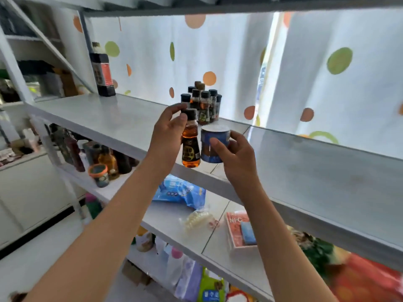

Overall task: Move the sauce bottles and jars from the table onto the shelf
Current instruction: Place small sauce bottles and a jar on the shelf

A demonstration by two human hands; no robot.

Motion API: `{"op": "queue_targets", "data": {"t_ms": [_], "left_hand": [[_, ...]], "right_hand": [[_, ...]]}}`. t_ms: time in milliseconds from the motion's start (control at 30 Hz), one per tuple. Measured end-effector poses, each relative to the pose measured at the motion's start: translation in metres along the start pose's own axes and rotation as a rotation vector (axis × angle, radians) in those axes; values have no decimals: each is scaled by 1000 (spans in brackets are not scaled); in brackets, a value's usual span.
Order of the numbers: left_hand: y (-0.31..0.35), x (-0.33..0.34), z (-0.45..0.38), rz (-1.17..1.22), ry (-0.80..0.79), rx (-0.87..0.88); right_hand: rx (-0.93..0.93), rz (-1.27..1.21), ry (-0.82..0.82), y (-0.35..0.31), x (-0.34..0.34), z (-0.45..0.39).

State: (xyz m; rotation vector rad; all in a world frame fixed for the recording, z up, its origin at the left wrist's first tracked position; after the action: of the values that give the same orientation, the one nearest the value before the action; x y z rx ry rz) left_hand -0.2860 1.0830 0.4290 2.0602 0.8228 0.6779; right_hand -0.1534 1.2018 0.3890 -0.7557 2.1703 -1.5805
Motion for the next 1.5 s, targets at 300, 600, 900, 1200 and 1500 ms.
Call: {"op": "queue_targets", "data": {"t_ms": [300,600,900,1200,1500], "left_hand": [[-42,18,-74,51,-146,-7],[-84,-33,-164,-129,-360,2],[-130,-88,-221,-138,-433,6],[-146,-93,-210,-244,-490,69],[-159,-102,-201,-479,-563,20]], "right_hand": [[-21,377,62,3,5,-66],[158,503,-162,23,73,-150],[201,656,-220,59,129,-205],[155,693,-161,72,121,-199],[103,705,-35,66,120,-191]]}}
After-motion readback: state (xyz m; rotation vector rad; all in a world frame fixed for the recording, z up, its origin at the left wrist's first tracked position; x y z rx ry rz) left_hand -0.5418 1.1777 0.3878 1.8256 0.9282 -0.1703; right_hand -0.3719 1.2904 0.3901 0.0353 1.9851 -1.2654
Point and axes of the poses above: each hand's wrist, its own z-axis away from the middle knuckle, its own x-axis out of the palm, y = z × x, the point moved 7 cm from there along -z, towards the middle knuckle, and after that the axes turned 8 degrees about x, right-handed, at the moved point
